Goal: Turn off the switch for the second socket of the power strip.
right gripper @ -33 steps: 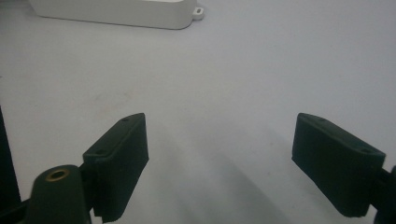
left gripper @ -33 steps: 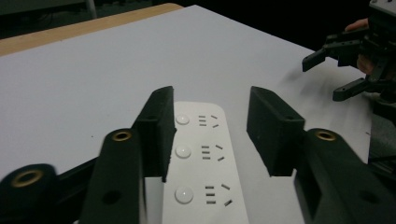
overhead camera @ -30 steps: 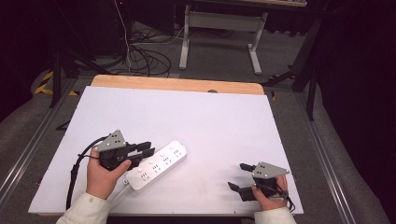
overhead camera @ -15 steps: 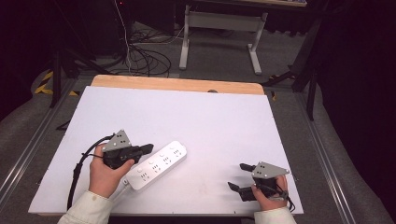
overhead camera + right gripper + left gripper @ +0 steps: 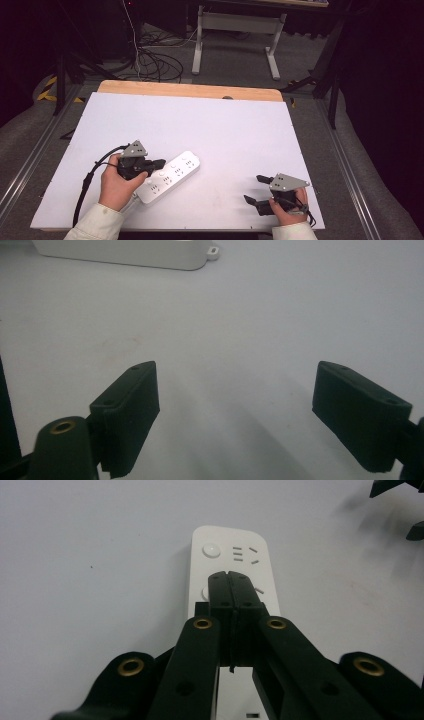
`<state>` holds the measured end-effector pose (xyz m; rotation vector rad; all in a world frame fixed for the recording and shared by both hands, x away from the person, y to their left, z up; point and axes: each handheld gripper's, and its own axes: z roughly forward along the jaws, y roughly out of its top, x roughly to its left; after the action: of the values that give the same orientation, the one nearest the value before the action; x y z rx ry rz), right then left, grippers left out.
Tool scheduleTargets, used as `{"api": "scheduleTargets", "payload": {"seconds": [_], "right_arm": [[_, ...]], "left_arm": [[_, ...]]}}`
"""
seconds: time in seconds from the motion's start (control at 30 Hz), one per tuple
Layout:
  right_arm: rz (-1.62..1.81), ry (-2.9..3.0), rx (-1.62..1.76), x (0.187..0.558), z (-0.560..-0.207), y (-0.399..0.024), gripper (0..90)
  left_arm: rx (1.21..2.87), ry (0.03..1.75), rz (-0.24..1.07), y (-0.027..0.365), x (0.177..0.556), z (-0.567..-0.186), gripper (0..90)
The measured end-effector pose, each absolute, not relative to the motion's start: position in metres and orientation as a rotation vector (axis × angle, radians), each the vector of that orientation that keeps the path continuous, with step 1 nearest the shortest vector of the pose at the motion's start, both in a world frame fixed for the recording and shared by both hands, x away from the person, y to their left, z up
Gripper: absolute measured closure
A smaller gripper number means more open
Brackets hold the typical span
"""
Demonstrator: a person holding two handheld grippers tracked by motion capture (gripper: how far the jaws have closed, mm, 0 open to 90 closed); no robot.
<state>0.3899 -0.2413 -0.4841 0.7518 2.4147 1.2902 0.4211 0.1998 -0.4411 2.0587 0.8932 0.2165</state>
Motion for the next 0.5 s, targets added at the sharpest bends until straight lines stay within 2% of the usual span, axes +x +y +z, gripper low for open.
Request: {"api": "scheduleTargets", "payload": {"seconds": [0.1,0.5], "right_arm": [[1.289,2.417,0.753,0.3901,-0.4844,-0.2414,19.5],[1.288,2.418,0.753,0.3903,-0.4845,-0.2415,19.4]], "left_arm": [[2.059,0.928,0.178,0.1986,0.4224,-0.443,90.0],[2.142,0.966,0.186,0.1951,0.4249,-0.4496,90.0]]}}
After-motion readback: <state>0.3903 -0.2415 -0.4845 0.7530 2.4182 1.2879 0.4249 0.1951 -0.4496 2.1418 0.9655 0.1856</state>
